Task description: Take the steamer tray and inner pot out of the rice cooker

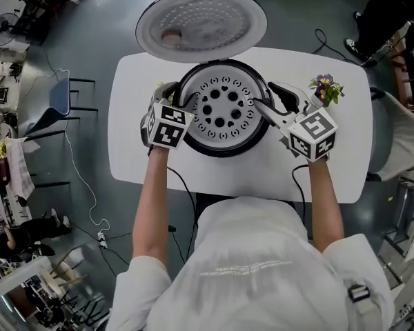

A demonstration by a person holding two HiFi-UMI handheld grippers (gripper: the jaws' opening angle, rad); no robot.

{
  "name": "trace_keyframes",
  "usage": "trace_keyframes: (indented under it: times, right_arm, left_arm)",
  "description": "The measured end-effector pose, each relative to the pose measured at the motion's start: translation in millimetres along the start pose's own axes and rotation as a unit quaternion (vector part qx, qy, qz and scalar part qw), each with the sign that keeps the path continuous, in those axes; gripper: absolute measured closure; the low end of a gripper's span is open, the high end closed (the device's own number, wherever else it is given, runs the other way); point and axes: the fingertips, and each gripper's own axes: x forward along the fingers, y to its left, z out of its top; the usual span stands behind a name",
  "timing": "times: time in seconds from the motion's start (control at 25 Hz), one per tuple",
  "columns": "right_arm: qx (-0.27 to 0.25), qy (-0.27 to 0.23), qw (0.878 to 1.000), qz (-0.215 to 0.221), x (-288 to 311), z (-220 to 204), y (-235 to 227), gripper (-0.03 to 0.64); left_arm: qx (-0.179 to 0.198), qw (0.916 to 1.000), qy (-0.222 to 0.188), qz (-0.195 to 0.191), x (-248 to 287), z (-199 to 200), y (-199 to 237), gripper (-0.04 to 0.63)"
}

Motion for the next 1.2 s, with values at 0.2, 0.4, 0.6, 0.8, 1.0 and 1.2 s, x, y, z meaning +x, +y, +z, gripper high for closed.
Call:
trace_keyframes:
  times: [0.2,0.4,0.6,0.8,1.0,1.2]
  right_arm:
    - [0.006,0.000,1.000,0.005,-6,-4,-1,0.385]
    - [0.011,-0.002,1.000,0.001,-10,-2,0,0.385]
    - [0.033,-0.007,0.999,0.001,-12,-7,-5,0.385]
    - [0.032,-0.001,0.999,0.012,-12,-11,0,0.385]
    - [0.025,0.004,1.000,0.017,-15,-12,5,0.385]
    - [0.019,0.005,1.000,0.016,-15,-10,2,0.387]
  left_arm:
    - [0.008,0.9999,0.004,0.012,-1,4,-3,0.370]
    - [-0.002,0.9999,-0.001,0.013,-11,5,7,0.393]
    - [-0.032,0.9994,-0.010,-0.005,-13,4,8,0.351]
    - [-0.023,0.9994,-0.004,-0.027,-15,5,-3,0.443]
    - [-0.039,0.9985,-0.009,-0.037,-19,5,-6,0.443]
    - [-0.056,0.9974,-0.026,-0.039,-22,10,-4,0.453]
